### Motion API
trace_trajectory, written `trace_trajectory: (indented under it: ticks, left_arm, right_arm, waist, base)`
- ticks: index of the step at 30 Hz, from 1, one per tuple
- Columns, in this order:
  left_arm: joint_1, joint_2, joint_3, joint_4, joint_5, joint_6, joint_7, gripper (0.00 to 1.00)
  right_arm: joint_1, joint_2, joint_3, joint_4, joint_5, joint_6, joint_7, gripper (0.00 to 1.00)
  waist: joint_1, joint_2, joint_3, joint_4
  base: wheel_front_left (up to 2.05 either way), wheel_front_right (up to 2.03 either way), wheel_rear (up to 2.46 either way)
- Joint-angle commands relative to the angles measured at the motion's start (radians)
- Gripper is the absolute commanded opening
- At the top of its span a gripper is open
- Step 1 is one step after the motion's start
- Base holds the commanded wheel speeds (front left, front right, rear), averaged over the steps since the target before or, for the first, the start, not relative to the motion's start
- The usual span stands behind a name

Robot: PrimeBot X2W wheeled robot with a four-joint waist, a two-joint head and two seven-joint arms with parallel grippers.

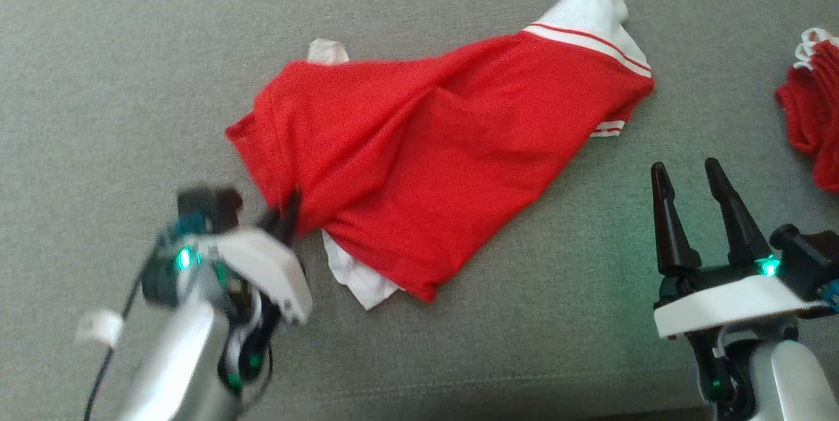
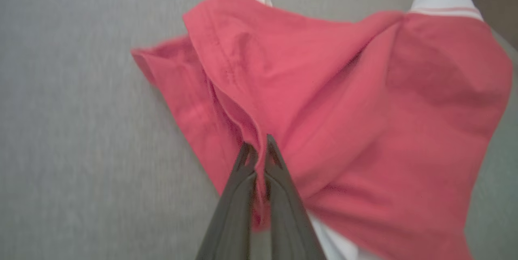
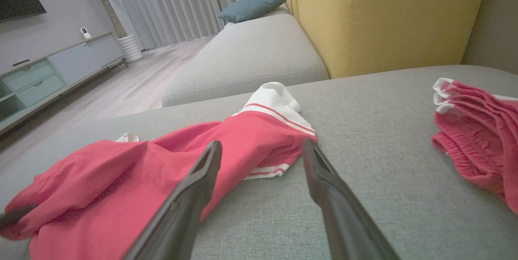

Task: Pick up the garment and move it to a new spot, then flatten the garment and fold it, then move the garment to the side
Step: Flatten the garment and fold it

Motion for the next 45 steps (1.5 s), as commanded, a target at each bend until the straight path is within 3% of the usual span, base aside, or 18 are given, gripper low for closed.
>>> trace_trajectory:
  ticks: [1, 13, 14, 15, 24, 28, 36, 45]
  left_arm:
    - [-0.011, 0.030, 0.028, -0.068, -0.007, 0.015, 0.014, 0.00]
    - [0.171, 0.046, 0.022, -0.150, -0.020, 0.086, 0.038, 0.00]
    - [0.179, 0.045, 0.022, -0.153, -0.014, 0.091, 0.022, 0.68]
    - [0.185, 0.043, 0.019, -0.158, -0.005, 0.095, 0.001, 1.00]
    - [0.192, 0.042, 0.007, -0.233, 0.146, 0.173, -0.250, 1.00]
    - [0.184, 0.045, 0.021, -0.256, 0.180, 0.206, -0.295, 1.00]
    - [0.192, 0.075, 0.076, -0.301, 0.220, 0.262, -0.330, 1.00]
    - [0.234, 0.094, 0.090, -0.323, 0.216, 0.280, -0.327, 1.00]
  right_arm:
    - [-0.015, 0.004, 0.019, -0.039, 0.008, 0.003, 0.004, 1.00]
    - [-0.019, -0.011, 0.008, -0.051, -0.017, 0.003, 0.026, 1.00]
    - [-0.016, -0.012, 0.004, -0.052, -0.022, 0.003, 0.028, 1.00]
    - [-0.013, -0.015, -0.001, -0.054, -0.027, 0.003, 0.028, 1.00]
    - [0.008, -0.034, -0.031, -0.096, -0.075, 0.003, 0.053, 1.00]
    - [0.016, -0.035, -0.034, -0.112, -0.086, 0.003, 0.064, 1.00]
    - [0.050, -0.034, -0.030, -0.140, -0.105, 0.003, 0.087, 1.00]
    - [0.077, -0.028, -0.031, -0.154, -0.105, 0.003, 0.102, 1.00]
  waist:
    - [0.0000, -0.0001, 0.003, 0.005]
    - [0.0000, -0.0001, -0.008, 0.010]
    - [0.0000, -0.0001, -0.013, 0.009]
    - [0.0000, -0.0001, -0.019, 0.008]
    - [0.0000, -0.0001, -0.068, 0.011]
    - [0.0000, -0.0001, -0.082, 0.014]
    - [0.0000, -0.0001, -0.120, 0.019]
    - [0.0000, -0.0001, -0.137, 0.018]
  base:
    - [0.00, 0.00, 0.00]
    - [0.00, 0.00, 0.00]
    - [0.00, 0.00, 0.00]
    - [0.00, 0.00, 0.00]
    - [0.00, 0.00, 0.00]
    - [0.00, 0.00, 0.00]
    - [0.00, 0.00, 0.00]
    - [0.00, 0.00, 0.00]
